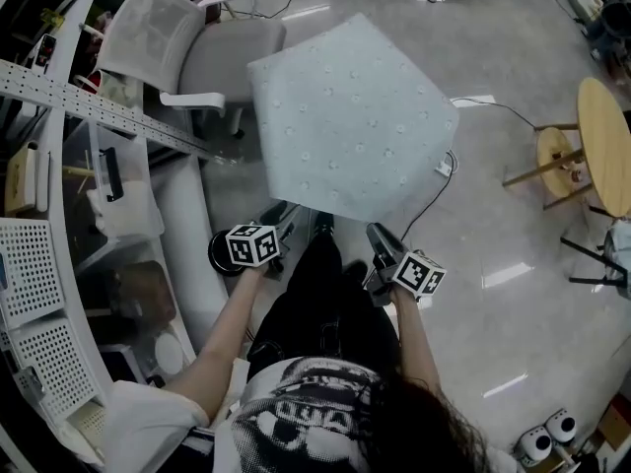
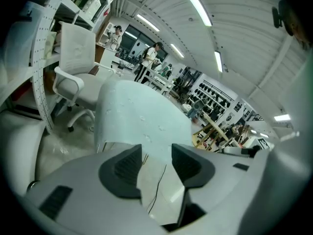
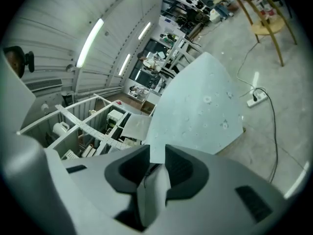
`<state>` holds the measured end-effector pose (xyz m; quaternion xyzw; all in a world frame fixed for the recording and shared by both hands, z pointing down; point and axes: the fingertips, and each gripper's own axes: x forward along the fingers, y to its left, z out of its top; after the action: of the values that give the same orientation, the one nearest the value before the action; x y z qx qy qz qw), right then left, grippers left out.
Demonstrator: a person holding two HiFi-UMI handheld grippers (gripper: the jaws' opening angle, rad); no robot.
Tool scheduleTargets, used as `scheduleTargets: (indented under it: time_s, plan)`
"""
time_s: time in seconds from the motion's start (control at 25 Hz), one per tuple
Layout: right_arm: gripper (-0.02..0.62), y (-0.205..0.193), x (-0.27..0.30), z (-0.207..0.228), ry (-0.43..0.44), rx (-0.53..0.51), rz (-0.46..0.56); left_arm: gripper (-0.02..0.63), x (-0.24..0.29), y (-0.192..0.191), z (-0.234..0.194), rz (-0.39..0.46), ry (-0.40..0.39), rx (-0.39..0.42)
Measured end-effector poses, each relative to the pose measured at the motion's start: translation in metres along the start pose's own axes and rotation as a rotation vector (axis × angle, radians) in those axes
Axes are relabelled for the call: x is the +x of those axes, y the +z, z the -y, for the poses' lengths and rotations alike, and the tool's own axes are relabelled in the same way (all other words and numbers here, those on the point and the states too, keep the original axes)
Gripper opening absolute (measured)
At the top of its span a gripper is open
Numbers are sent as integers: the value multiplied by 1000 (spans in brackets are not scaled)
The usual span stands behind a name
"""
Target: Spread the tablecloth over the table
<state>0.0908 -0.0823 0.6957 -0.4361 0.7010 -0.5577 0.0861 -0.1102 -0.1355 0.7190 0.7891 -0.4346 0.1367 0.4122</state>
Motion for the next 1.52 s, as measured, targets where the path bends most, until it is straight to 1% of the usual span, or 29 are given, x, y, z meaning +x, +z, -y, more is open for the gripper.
scheduleTargets:
  time_s: [0.16, 0.36, 0.48, 0.6, 0.76, 0.84, 0.96, 1.04, 1.16, 1.28, 1.52]
  plan:
    - [86, 13, -21, -41, 71, -119, 9, 190, -22, 18, 39, 84, -48, 33]
    - [84, 17, -46, -80, 128, -276, 12, 184, -52, 34, 91, 169, -112, 60]
    - [84, 15, -57, -99, 142, -383, 7, 176, -71, 40, 112, 196, -120, 73]
    - [77, 15, -68, -115, 146, -451, 22, 173, -91, 42, 131, 210, -133, 86]
    - [72, 21, -78, -137, 174, -485, 59, 157, -114, 49, 152, 224, -158, 139]
    - [69, 25, -88, -146, 187, -478, 82, 139, -126, 51, 161, 231, -158, 167]
    - [69, 31, -100, -155, 206, -458, 111, 129, -143, 56, 172, 248, -159, 209]
    - [69, 34, -102, -161, 213, -468, 123, 124, -150, 61, 175, 253, -152, 257]
    - [69, 35, -98, -170, 207, -508, 127, 121, -152, 63, 177, 241, -139, 352]
    - [69, 28, -92, -182, 206, -559, 121, 117, -154, 63, 183, 239, -145, 425]
    - [58, -4, -78, -226, 242, -631, 94, 101, -179, 65, 193, 282, -186, 486]
